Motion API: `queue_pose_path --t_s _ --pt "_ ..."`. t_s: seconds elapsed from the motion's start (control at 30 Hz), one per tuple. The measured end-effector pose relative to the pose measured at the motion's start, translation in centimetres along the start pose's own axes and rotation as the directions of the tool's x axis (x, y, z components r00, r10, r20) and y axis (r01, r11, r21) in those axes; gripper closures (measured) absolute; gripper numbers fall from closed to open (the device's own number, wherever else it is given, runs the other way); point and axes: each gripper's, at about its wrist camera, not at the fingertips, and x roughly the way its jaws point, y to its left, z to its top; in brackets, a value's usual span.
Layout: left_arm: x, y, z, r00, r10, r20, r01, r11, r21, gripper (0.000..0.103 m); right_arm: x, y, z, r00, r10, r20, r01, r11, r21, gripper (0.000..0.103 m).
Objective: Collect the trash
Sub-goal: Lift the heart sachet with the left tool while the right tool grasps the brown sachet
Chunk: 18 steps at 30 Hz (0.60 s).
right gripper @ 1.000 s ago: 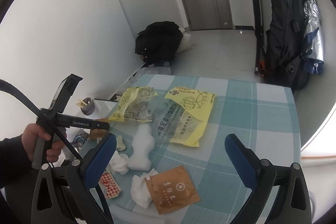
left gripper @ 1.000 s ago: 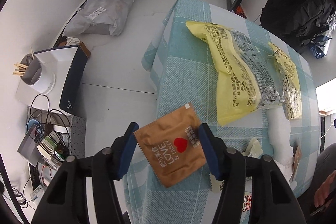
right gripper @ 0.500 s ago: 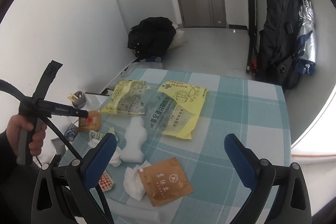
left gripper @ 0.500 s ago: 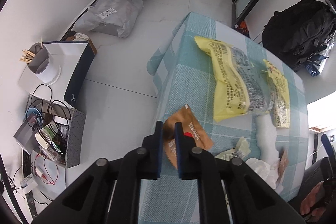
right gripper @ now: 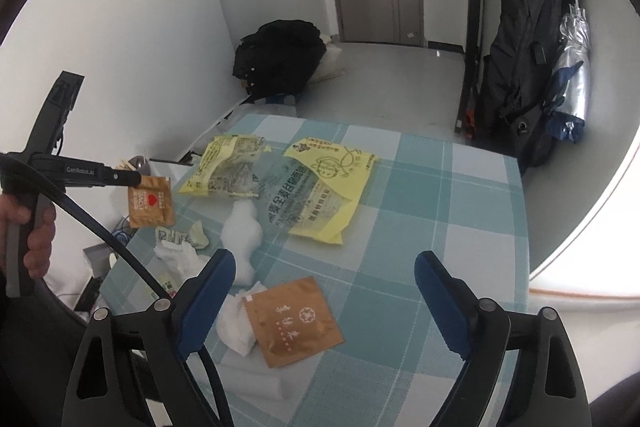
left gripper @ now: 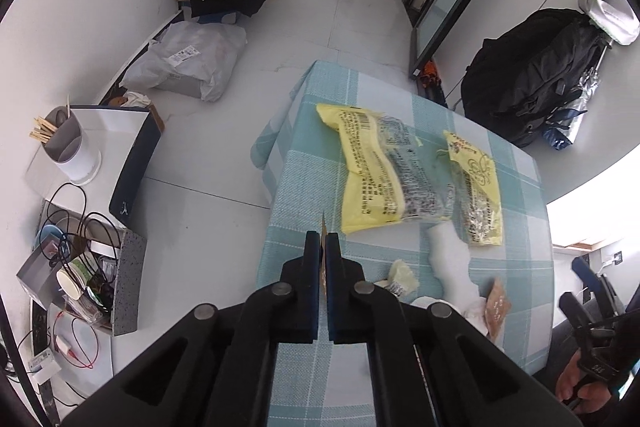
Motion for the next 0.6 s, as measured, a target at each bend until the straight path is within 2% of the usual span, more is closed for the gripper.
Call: queue_pose_path --t_s 0.13,0.23,0.37,0.6 --pt "-0.5 0.0 0.1 1.000 -0.020 0.019 0.020 1.000 -0.004 0.103 0.8 0.3 -0.8 0.996 0.039 -0.080 -0.040 0.999 -0.012 0.022" --pt "-0.9 -0.3 0.0 0.999 -0.023 0.039 0.023 1.000 -0.003 0.103 1.8 1.1 -1.7 0.989 0.059 -0.135 -0.066 0.997 -0.043 0.022" --pt "-1.2 -0.3 0.0 0.998 -0.039 0.052 0.039 0.999 -0.002 0.103 4.1 2.2 -3.1 0.972 0.001 -0.235 -0.026 0.994 -0.103 0.025" --pt "-1.2 0.1 0.2 0.994 -0.093 0.053 0.095 0.995 -0.038 0.103 5.9 2.8 -3.8 0.959 -0.039 -0.280 -0.004 0.989 -0.150 0.032"
